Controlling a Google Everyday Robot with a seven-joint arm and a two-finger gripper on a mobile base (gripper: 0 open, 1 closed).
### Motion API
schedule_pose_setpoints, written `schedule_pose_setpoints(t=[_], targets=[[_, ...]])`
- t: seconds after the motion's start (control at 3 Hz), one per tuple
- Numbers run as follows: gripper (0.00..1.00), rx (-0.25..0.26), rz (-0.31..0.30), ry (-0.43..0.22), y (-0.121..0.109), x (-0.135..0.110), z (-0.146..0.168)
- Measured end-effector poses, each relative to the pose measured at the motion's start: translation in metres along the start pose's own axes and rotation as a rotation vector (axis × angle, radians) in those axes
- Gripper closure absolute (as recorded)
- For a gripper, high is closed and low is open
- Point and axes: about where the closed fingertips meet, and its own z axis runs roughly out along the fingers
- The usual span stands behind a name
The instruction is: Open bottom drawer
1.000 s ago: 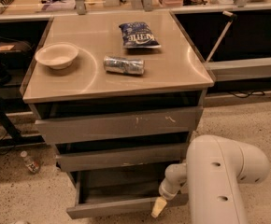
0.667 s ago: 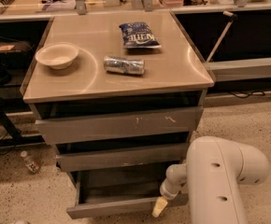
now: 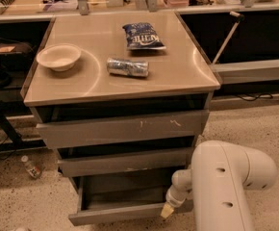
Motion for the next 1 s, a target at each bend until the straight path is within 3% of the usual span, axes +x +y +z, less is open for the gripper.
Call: schedule_pose_setpoints(t=[0.67, 1.0], targets=[[0.87, 0.0, 0.0, 0.0, 0.0, 0.0, 0.0], [1.0, 0.0, 0.0, 0.0, 0.0001, 0.0001, 0.0]])
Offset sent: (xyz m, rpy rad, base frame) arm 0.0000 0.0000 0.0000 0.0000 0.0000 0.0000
